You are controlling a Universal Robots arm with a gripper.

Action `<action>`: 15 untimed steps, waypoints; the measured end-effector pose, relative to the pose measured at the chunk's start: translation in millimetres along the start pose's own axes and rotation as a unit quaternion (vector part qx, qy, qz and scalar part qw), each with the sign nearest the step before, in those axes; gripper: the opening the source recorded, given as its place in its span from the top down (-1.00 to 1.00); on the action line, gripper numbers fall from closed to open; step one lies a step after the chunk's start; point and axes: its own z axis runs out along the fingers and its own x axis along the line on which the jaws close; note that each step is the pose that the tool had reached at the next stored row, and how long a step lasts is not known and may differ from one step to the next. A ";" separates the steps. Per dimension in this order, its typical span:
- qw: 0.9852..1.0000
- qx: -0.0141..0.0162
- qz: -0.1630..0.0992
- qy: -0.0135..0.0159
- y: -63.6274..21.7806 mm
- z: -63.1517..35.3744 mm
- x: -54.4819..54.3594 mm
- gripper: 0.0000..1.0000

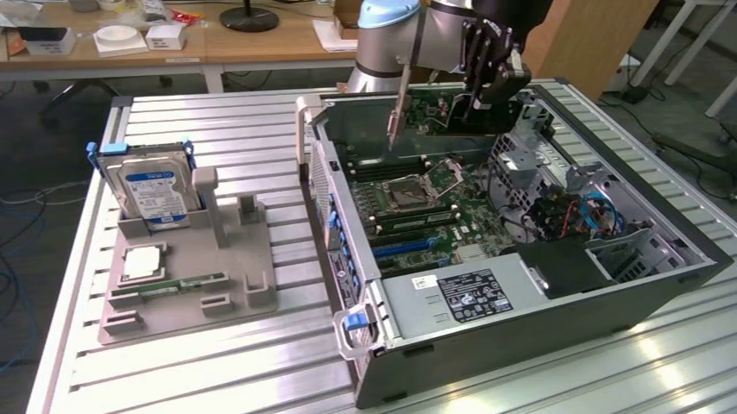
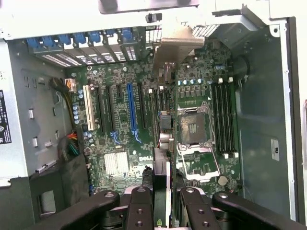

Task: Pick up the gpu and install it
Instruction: 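Insert the gpu into the slot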

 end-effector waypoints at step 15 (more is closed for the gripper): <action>0.999 -0.001 -0.048 0.000 1.1 1.4 -0.2 0.47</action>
